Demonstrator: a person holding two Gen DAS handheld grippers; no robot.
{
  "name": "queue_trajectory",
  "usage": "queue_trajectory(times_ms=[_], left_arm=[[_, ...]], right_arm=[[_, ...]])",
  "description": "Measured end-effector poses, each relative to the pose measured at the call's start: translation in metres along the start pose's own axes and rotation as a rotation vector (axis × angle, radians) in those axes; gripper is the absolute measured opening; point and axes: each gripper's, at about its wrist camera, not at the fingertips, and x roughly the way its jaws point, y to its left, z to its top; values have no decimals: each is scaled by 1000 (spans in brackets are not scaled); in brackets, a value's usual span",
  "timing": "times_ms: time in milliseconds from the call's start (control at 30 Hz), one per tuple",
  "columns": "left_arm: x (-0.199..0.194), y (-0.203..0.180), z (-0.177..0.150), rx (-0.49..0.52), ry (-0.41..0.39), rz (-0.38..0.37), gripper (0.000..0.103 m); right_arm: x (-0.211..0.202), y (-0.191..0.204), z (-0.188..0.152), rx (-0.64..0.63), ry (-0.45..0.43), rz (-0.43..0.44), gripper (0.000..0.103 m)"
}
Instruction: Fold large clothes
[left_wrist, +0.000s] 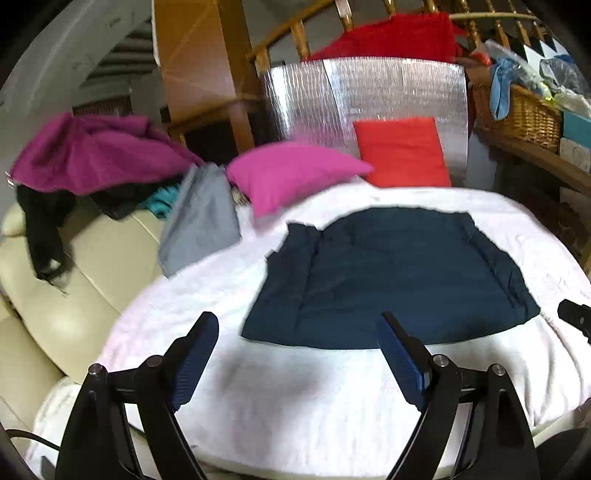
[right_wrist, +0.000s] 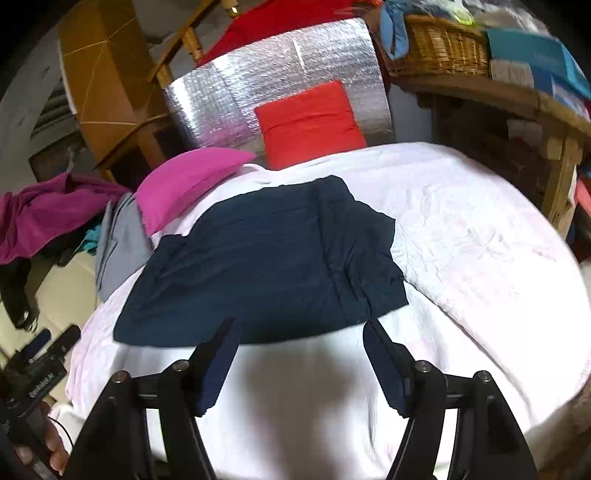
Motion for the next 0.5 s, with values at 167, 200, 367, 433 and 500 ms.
queue_trajectory(times_ms=[167,200,367,433,500], left_arm=[[-58,15,6,-19,-109,47,99],[-68,18,7,-23,-126,54,99],[-107,31,9,-30,-174,66,100],[-124,33,9,-33,-189,64,100],[-139,37,8,-32,-196,58,100]], right_arm=[[-67,22,-6,-57,-55,-26,79],[-80,26,-8,-72,-68,-31,79],[-128,45,-14,-112,-103,-35,80],[-144,53,-17,-120,-107,-28,80],[-157,61,-22,-137,-106,-26,80]])
